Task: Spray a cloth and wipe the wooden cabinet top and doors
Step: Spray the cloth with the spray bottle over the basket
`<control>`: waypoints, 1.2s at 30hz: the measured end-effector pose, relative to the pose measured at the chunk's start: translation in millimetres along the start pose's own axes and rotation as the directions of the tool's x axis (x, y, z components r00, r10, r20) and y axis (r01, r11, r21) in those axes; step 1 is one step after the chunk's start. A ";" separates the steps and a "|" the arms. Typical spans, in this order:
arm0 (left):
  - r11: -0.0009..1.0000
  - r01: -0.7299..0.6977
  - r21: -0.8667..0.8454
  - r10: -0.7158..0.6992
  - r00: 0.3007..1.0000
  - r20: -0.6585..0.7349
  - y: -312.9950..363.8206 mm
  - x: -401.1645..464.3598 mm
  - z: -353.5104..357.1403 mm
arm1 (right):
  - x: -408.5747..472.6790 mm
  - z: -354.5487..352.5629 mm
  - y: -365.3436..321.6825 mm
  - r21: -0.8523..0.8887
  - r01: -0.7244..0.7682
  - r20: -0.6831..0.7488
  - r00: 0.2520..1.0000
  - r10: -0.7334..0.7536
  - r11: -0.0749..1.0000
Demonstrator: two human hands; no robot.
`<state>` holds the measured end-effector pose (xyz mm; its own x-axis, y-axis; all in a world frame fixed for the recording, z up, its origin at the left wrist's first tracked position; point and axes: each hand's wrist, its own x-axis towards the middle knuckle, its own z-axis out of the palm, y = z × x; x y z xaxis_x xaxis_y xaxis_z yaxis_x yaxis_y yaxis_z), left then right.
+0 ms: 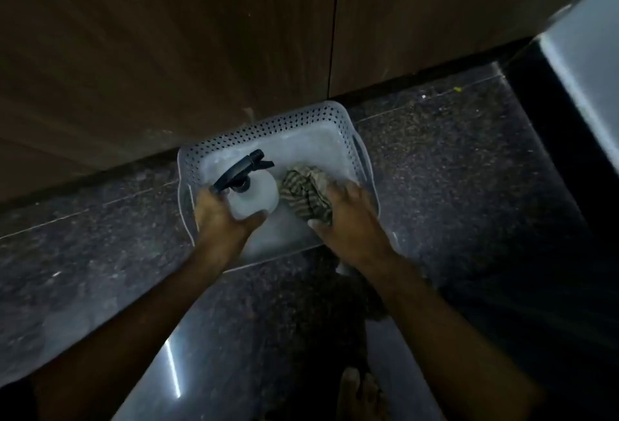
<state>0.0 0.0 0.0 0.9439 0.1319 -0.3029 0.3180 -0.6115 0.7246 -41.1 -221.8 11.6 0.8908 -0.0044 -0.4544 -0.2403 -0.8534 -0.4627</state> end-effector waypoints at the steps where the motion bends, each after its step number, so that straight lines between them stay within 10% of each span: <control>1: 0.999 -0.030 -0.031 0.030 0.999 0.030 -2.2 8.5 3.9 | 12.0 5.5 1.0 -0.056 0.031 -0.022 0.999 -0.033 0.998; 12: 0.982 -0.148 -0.118 0.177 0.938 0.299 27.7 38.2 7.2 | 73.2 77.8 -7.5 -0.498 0.079 -0.161 0.970 -0.181 0.863; 18: 0.906 -0.305 -0.293 0.398 0.848 0.351 33.8 41.5 2.2 | 82.0 59.6 -3.2 -0.243 0.210 -0.136 0.959 -0.248 0.947; 21: 0.914 -0.340 -0.223 0.400 0.845 0.355 38.1 43.3 -4.1 | 84.2 51.1 3.2 0.185 0.165 -0.171 0.976 -0.134 0.969; 24: 0.913 -0.380 -0.150 0.408 0.857 0.316 39.8 44.8 -8.9 | 70.1 31.7 -0.9 0.807 -0.033 0.005 0.999 0.050 0.589; 29: 0.920 -0.375 -0.110 0.390 0.858 0.334 41.2 46.0 -10.6 | 61.1 13.7 4.6 0.987 -0.160 0.160 0.986 -0.044 0.003; 36: 0.880 -0.446 0.163 0.373 0.863 0.341 50.1 39.1 -5.3 | 69.6 -5.1 12.8 0.969 -0.112 0.100 0.993 -0.068 -0.222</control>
<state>53.3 -21.4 27.8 0.9022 -0.3810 -0.2021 -0.1554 -0.7243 0.6717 19.8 -235.7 -22.1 0.8622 0.1055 -0.4955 -0.4204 0.6947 -0.5836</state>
